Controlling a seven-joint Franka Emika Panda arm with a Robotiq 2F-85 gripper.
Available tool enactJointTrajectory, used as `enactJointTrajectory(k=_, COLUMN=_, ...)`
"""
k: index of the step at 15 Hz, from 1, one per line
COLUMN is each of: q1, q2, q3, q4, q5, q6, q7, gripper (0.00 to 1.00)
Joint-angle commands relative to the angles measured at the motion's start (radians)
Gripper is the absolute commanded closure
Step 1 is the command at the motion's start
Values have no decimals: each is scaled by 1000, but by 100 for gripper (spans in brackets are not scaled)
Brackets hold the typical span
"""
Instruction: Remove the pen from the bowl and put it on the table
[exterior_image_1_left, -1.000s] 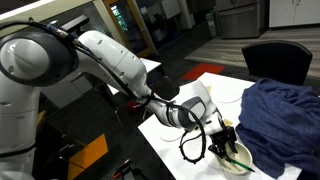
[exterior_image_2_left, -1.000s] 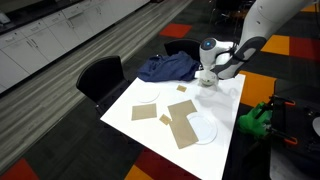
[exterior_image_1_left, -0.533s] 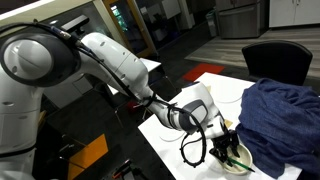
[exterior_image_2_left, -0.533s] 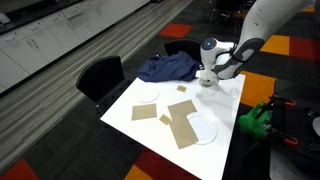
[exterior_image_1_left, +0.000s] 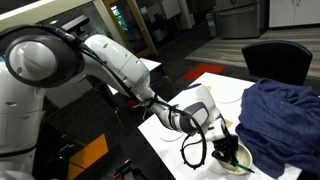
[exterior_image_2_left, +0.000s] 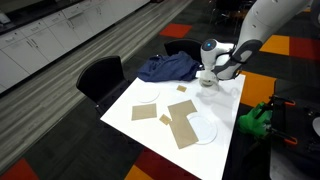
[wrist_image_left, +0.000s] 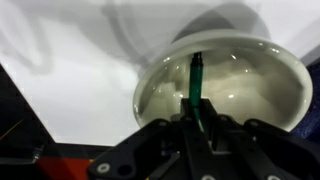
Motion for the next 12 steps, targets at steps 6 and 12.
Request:
enactJointTrajectory(k=6, q1=93, q2=-68, q3=-88, q4=-76, q5=-15, q6=58, q7=9, gripper=97)
enactJointTrajectory(k=12, q1=252, q2=-207, q3=-222, q4=-187, q5=-87, q6=61, q7=-16, gripper=97)
